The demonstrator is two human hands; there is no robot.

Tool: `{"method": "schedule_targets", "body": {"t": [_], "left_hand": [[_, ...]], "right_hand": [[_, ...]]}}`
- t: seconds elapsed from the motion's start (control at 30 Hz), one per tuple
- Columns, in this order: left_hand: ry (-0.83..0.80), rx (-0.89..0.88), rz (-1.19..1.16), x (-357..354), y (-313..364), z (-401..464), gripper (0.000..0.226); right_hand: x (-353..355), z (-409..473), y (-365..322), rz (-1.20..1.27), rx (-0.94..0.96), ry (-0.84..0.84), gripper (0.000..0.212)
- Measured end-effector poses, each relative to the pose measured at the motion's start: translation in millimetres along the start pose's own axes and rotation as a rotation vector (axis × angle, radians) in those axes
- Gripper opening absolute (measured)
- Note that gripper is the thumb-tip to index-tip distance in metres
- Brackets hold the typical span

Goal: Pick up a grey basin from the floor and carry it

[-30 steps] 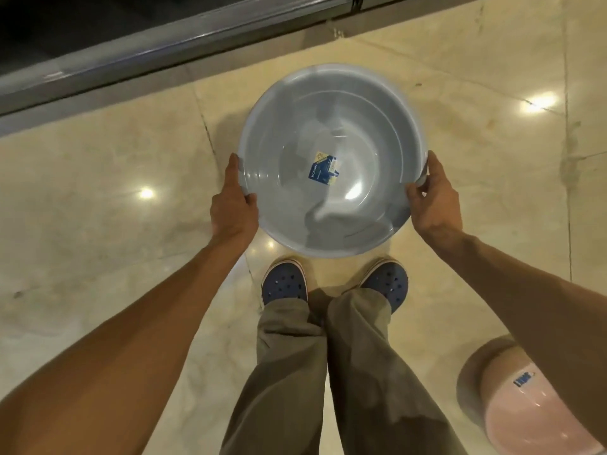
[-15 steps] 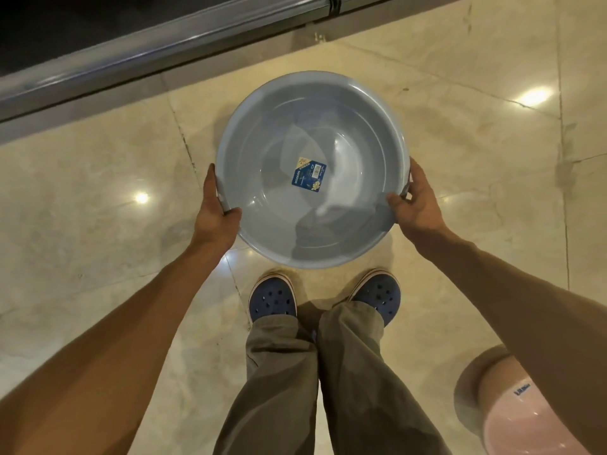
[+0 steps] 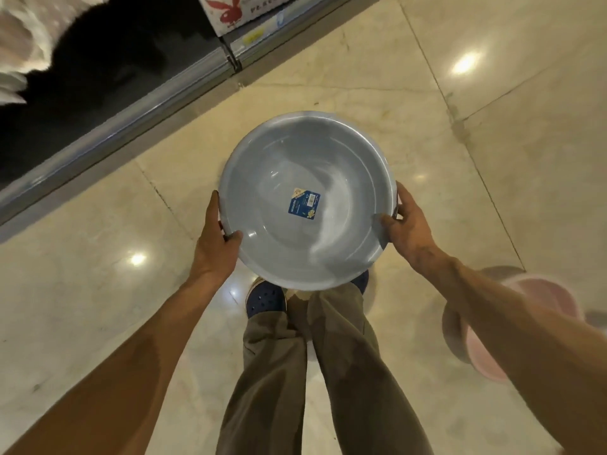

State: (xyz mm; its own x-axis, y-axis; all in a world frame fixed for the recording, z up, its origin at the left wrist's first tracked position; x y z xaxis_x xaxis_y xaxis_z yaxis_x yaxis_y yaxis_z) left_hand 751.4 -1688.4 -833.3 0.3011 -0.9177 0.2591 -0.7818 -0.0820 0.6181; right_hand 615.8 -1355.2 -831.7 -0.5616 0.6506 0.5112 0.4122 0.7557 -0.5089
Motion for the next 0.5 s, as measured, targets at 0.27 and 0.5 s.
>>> {"method": "schedule_targets", "body": {"t": [0.27,0.5], "left_hand": [[-0.213,-0.174,0.132,-44,76,-43,0.087],[-0.384,-0.314,0.311,-124,118,-107,0.086]], "right_hand": [[70,-98,39,0.203,-0.051,0.189,0.066],[124,-188,98,0.348,-0.15,0.388,0.056]]}}
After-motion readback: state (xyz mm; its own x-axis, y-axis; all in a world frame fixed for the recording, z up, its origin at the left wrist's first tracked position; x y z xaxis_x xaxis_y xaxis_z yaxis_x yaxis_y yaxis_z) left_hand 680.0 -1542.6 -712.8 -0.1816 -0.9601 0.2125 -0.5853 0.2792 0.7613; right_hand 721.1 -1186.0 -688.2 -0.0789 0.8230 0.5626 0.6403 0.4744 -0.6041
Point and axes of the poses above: each hand's wrist, its own z-axis towards the middle knuckle, its own x-axis out of the back of the hand, y = z × x, the point moved 5 cm from there along z, towards the middle knuckle, and after that the axes turned 13 degrees about -z, right-handed, at the moved point
